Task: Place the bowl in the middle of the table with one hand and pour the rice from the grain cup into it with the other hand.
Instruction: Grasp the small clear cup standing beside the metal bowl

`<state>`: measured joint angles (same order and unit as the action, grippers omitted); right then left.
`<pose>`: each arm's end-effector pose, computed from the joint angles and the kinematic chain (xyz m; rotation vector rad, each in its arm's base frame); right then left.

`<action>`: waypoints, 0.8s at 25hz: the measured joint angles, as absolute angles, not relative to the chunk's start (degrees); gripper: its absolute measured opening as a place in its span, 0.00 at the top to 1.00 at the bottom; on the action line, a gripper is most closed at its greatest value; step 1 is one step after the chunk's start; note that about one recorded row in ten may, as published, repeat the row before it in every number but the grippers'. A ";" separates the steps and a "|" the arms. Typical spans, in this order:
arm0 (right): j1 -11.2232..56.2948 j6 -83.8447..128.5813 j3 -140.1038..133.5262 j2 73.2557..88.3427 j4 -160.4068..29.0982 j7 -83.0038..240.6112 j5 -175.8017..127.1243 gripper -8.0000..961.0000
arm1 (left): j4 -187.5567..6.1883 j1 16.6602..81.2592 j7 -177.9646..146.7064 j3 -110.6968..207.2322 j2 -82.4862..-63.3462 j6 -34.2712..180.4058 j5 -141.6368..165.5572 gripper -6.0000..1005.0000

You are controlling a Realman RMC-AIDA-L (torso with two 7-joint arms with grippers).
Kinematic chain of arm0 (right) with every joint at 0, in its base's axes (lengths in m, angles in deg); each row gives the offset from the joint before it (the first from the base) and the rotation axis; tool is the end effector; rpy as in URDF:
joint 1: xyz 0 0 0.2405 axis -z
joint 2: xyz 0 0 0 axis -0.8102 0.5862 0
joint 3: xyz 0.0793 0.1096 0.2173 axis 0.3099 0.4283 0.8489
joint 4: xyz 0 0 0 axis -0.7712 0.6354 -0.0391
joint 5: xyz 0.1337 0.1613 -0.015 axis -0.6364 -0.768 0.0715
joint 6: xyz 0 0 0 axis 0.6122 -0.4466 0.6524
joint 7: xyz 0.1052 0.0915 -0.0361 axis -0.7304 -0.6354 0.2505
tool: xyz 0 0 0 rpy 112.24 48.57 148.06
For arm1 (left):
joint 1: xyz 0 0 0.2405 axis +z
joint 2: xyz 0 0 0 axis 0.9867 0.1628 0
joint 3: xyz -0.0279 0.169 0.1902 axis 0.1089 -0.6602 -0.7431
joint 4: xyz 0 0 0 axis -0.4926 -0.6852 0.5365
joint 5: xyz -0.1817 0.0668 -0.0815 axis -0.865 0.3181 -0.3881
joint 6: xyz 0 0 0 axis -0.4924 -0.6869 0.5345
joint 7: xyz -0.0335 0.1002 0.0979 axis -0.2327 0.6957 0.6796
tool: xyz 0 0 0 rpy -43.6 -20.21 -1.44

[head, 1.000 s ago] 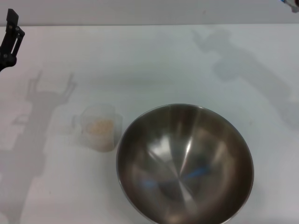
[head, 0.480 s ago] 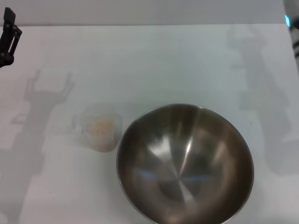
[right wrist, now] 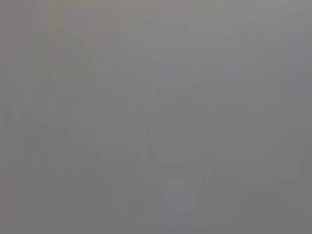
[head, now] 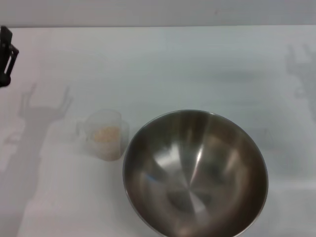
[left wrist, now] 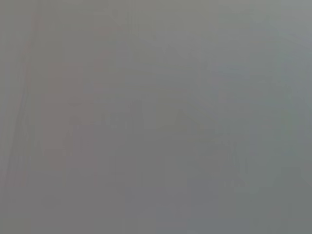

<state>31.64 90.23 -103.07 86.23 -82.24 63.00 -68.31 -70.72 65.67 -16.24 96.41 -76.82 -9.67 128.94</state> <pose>0.2849 0.3444 0.0377 -1.3828 0.4489 1.1141 -0.2966 0.2712 0.0057 -1.4266 -0.2570 -0.9522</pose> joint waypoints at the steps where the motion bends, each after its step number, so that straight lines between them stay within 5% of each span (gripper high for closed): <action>1: 31.56 90.33 -102.71 86.10 -80.48 62.12 -67.82 0.54 | -70.76 66.45 -17.95 95.60 -76.81 -9.69 128.97 0.14; 20: 26.09 84.24 -102.23 84.89 -71.53 61.86 -67.52 0.54 | -74.78 75.11 -24.37 79.32 -77.05 -6.86 128.99 0.14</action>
<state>26.09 84.24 -102.23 84.89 -71.53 61.86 -67.52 -74.78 75.11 -24.37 79.32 -77.05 -6.86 128.99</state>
